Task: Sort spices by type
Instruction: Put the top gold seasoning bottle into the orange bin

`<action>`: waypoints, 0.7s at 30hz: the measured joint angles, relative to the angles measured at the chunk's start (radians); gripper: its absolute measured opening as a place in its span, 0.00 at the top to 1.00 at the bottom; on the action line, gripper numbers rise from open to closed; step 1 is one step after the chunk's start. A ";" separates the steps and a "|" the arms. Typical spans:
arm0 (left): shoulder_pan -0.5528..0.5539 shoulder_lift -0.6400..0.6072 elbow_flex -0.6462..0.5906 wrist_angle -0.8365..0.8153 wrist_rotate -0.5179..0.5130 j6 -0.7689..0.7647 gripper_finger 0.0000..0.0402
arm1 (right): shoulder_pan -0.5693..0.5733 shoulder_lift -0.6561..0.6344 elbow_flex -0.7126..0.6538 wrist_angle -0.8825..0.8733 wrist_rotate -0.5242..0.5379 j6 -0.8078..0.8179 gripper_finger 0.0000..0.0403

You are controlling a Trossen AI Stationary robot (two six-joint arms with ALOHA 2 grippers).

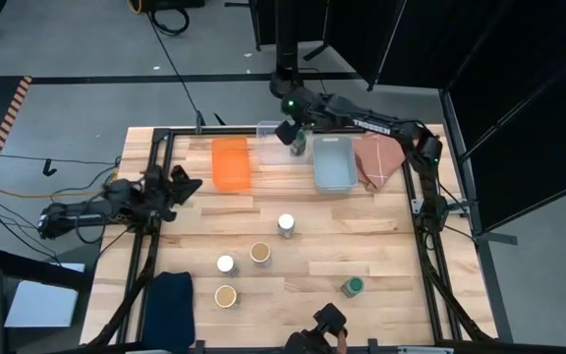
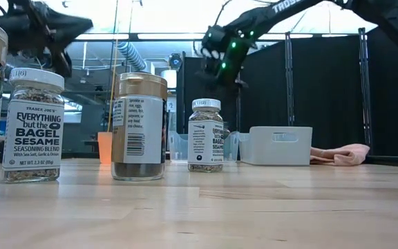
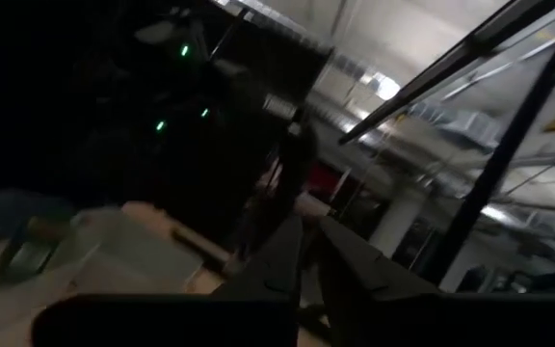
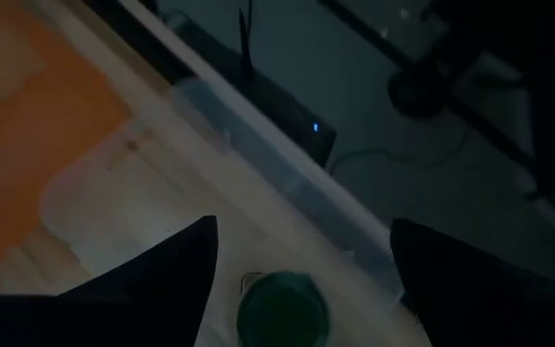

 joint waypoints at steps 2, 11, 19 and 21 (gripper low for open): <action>0.000 0.004 0.029 0.008 0.027 0.003 0.86 | 0.000 -0.029 0.009 -0.002 -0.009 -0.021 0.22; 0.000 0.119 0.176 0.226 0.151 0.139 0.72 | 0.003 -0.276 0.017 -0.048 -0.159 -0.108 0.21; 0.000 0.380 0.420 0.250 0.171 0.322 0.66 | 0.026 -0.555 0.018 -0.098 -0.275 -0.108 0.22; 0.000 0.455 0.481 0.286 0.171 0.379 0.66 | 0.035 -0.613 0.018 -0.117 -0.295 -0.095 0.22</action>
